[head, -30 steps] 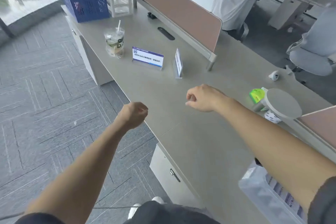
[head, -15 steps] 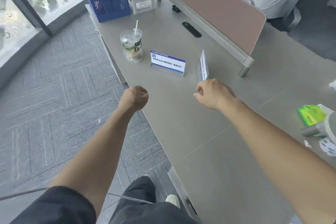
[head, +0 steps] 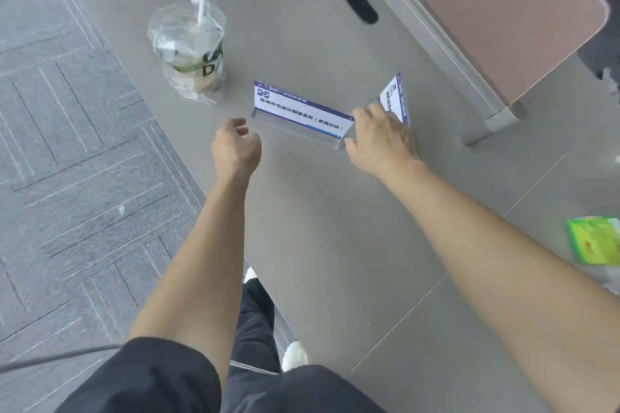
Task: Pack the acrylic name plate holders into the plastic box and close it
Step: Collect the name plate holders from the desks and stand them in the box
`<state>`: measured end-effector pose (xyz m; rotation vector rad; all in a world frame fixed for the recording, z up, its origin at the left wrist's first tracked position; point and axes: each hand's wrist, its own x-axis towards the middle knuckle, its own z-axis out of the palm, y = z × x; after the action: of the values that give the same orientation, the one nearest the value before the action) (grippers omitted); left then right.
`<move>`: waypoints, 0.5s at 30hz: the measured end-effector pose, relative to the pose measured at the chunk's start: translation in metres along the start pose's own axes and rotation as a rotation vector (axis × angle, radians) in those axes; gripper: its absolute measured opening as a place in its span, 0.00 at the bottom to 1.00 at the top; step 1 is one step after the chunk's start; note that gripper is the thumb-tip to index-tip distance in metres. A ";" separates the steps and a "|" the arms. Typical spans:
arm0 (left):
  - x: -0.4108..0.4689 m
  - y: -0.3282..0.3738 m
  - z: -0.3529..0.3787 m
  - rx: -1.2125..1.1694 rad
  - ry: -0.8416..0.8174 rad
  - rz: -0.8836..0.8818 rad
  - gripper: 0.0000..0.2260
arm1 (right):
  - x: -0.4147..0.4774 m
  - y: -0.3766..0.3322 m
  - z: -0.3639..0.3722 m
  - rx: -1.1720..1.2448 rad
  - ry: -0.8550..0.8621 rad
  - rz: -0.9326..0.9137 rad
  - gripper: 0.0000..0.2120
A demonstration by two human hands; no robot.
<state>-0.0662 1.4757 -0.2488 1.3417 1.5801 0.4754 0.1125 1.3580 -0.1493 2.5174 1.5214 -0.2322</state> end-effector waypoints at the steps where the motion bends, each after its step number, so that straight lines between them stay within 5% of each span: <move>1: 0.009 0.002 0.005 -0.033 0.003 0.004 0.19 | 0.012 -0.002 0.002 -0.005 -0.005 0.011 0.16; 10: 0.057 0.023 0.031 -0.259 -0.103 0.136 0.31 | 0.066 -0.006 0.024 -0.029 -0.152 -0.038 0.18; 15: 0.058 0.025 0.034 -0.242 -0.032 0.219 0.27 | 0.064 -0.003 0.028 -0.030 -0.076 -0.051 0.12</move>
<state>-0.0194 1.5264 -0.2686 1.3326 1.3078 0.7508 0.1379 1.4075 -0.1913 2.4201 1.5487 -0.3061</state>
